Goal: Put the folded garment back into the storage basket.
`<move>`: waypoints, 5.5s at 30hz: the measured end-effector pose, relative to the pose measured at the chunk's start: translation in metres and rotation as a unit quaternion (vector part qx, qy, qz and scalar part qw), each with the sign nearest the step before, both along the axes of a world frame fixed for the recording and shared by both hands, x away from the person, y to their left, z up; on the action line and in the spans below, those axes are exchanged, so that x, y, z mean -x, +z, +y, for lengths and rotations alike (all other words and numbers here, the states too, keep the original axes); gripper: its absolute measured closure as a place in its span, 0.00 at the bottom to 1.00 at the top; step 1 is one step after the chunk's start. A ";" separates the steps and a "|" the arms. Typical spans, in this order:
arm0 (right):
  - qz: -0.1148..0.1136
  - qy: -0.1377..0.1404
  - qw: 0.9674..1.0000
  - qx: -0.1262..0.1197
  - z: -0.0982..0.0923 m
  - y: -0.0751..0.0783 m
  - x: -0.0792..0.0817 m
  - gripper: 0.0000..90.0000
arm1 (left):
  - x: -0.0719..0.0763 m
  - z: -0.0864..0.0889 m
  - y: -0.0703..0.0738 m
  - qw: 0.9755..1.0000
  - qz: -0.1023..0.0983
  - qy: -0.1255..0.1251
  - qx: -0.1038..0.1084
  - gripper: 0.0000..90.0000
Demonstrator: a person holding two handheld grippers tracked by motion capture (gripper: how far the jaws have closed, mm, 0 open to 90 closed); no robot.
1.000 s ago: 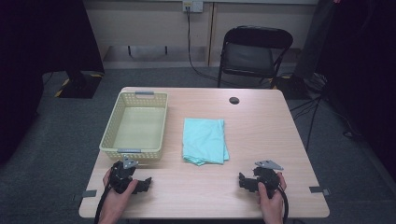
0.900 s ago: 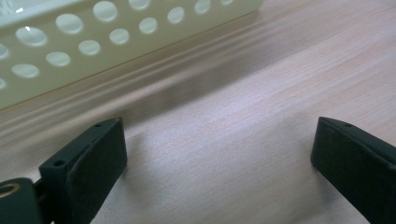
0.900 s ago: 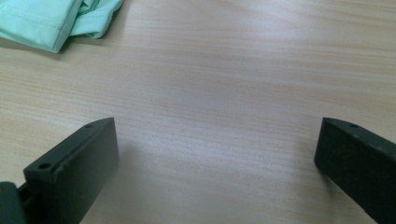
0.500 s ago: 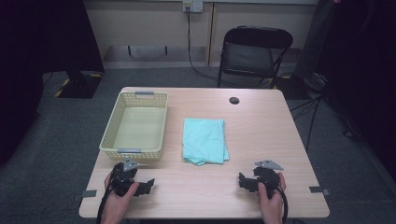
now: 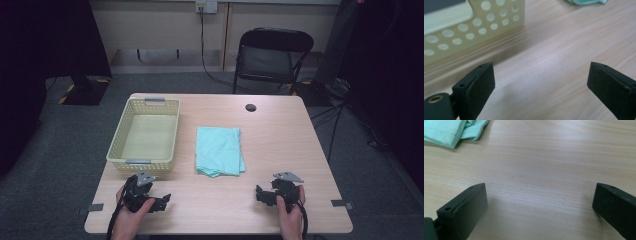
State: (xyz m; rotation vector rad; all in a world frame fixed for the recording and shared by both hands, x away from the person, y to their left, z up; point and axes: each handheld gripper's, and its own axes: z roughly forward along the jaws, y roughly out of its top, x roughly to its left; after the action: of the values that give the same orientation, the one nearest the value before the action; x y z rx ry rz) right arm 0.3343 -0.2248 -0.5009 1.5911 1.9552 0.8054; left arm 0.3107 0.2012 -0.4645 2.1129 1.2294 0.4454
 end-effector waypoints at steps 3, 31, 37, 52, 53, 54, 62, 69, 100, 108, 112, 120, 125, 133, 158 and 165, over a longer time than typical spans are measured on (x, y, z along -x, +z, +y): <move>0.000 0.000 1.000 0.001 0.000 0.000 0.000 0.00 | 0.000 -0.004 0.006 1.000 -0.009 0.002 0.008 0.08; 0.000 0.001 1.000 0.000 -0.001 0.000 0.001 0.00 | -0.010 -0.041 0.030 0.999 -0.047 -0.021 0.004 0.08; 0.000 0.002 1.000 0.000 -0.001 0.000 0.001 0.00 | -0.013 -0.050 0.037 0.998 -0.049 -0.028 0.013 0.08; 0.000 0.004 1.000 0.001 -0.001 0.000 0.001 0.00 | -0.023 -0.053 0.063 0.997 -0.067 -0.037 0.018 0.07; 0.000 0.004 1.000 0.001 -0.001 0.000 0.001 0.00 | -0.023 -0.053 0.064 0.997 -0.068 -0.037 0.021 0.07; 0.000 0.004 1.000 0.001 -0.001 0.000 0.001 0.00 | -0.024 -0.053 0.065 0.997 -0.068 -0.037 0.024 0.07; 0.000 0.004 1.000 0.001 -0.001 0.000 0.001 0.00 | -0.030 -0.055 0.069 0.997 -0.068 -0.033 0.034 0.06; 0.000 0.004 1.000 0.001 -0.001 0.000 0.001 0.00 | -0.037 -0.061 0.072 0.997 -0.061 -0.032 0.033 0.06; 0.000 0.004 1.000 0.001 -0.001 0.000 0.001 0.00 | -0.068 -0.100 0.099 0.995 -0.075 -0.045 0.055 0.05; 0.000 0.004 1.000 0.001 -0.001 0.000 0.001 0.00 | -0.073 -0.112 0.110 0.994 -0.072 -0.061 0.049 0.06; 0.000 0.004 1.000 0.001 -0.001 0.000 0.001 0.00 | -0.077 -0.115 0.111 0.994 -0.074 -0.060 0.055 0.06; 0.000 0.004 1.000 0.001 -0.001 0.000 0.001 0.00 | -0.092 -0.135 0.103 0.993 -0.064 -0.083 0.051 0.05; 0.000 0.004 1.000 0.001 -0.001 0.000 0.001 0.00 | -0.100 -0.149 0.101 0.993 -0.066 -0.087 0.035 0.05; 0.000 0.004 1.000 0.001 -0.001 0.000 0.001 0.00 | -0.118 -0.160 0.092 0.994 -0.066 -0.078 0.046 0.07; 0.000 0.004 1.000 0.000 0.000 0.000 0.001 0.00 | -0.160 -0.163 0.035 0.998 -0.018 -0.054 0.039 0.07; 0.000 0.004 1.000 0.001 0.000 0.000 0.001 0.00 | -0.165 -0.171 0.018 0.998 -0.004 -0.057 0.013 0.06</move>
State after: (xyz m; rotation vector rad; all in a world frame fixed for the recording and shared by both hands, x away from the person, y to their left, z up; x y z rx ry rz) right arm 0.3338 -0.2252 -0.5010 1.5835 1.9629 0.8074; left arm 0.4757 0.0298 -0.4466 2.1443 1.0984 0.3860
